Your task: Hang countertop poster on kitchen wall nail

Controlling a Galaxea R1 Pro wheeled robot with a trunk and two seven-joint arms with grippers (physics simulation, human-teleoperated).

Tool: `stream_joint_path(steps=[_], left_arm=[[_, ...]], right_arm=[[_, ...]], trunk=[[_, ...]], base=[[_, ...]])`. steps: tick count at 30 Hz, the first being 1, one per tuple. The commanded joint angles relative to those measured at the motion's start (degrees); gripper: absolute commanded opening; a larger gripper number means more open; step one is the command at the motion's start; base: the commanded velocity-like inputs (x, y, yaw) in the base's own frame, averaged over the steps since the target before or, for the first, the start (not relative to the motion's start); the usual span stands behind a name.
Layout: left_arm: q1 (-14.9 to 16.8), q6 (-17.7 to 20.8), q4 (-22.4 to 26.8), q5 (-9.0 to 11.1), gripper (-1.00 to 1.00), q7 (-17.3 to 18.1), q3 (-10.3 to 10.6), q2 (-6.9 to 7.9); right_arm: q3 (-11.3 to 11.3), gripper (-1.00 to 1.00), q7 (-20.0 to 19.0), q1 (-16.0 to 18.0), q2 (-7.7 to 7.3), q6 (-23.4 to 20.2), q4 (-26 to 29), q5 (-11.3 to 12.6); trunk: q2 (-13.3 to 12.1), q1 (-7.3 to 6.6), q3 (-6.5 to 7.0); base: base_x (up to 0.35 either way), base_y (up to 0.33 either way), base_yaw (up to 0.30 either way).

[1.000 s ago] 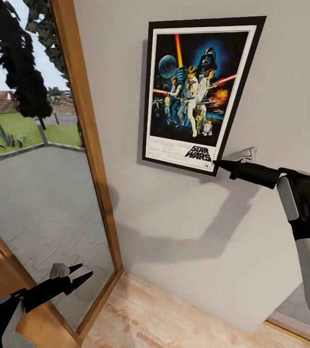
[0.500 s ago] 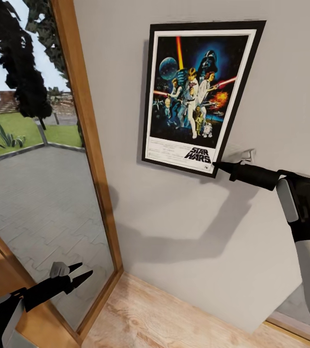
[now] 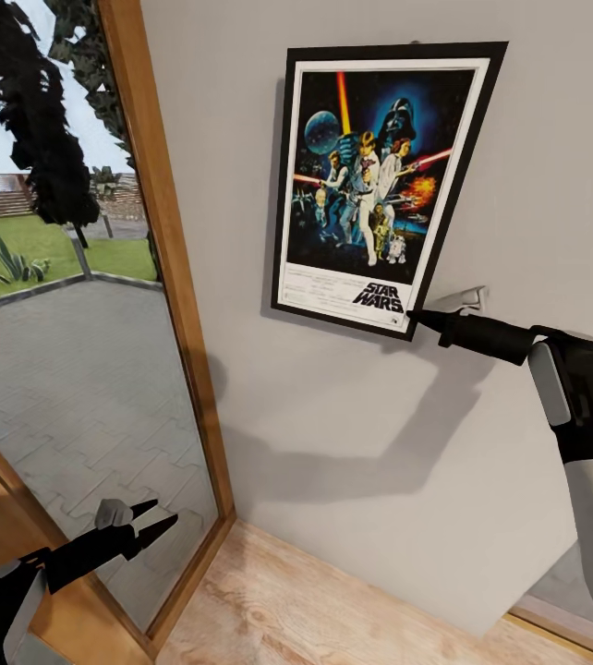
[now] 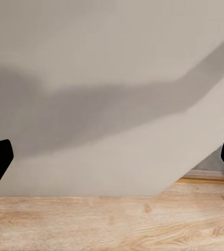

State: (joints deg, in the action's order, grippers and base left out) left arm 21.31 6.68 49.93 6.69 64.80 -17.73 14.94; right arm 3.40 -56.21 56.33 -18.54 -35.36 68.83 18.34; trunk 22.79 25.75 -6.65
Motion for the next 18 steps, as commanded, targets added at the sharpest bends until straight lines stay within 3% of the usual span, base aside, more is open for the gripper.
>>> stream_joint_path(steps=[1, 18], left_arm=[[0.05, 0.60, 0.00, 0.25, 1.00, 0.24, -0.04, 0.00], [0.05, 0.78, -0.18, 0.32, 1.00, 0.24, -0.10, 1.04]], right_arm=[[0.02, -1.00, -0.06, 0.06, -0.01, -0.40, -0.01, 0.32], [0.00, -1.00, -0.04, 0.35, -0.01, -0.41, 0.07, 1.59]], trunk=[[0.13, 0.04, -0.13], [0.13, 0.04, -0.13]], base=[[0.000, 0.000, 0.000], [0.000, 0.000, 0.000]])
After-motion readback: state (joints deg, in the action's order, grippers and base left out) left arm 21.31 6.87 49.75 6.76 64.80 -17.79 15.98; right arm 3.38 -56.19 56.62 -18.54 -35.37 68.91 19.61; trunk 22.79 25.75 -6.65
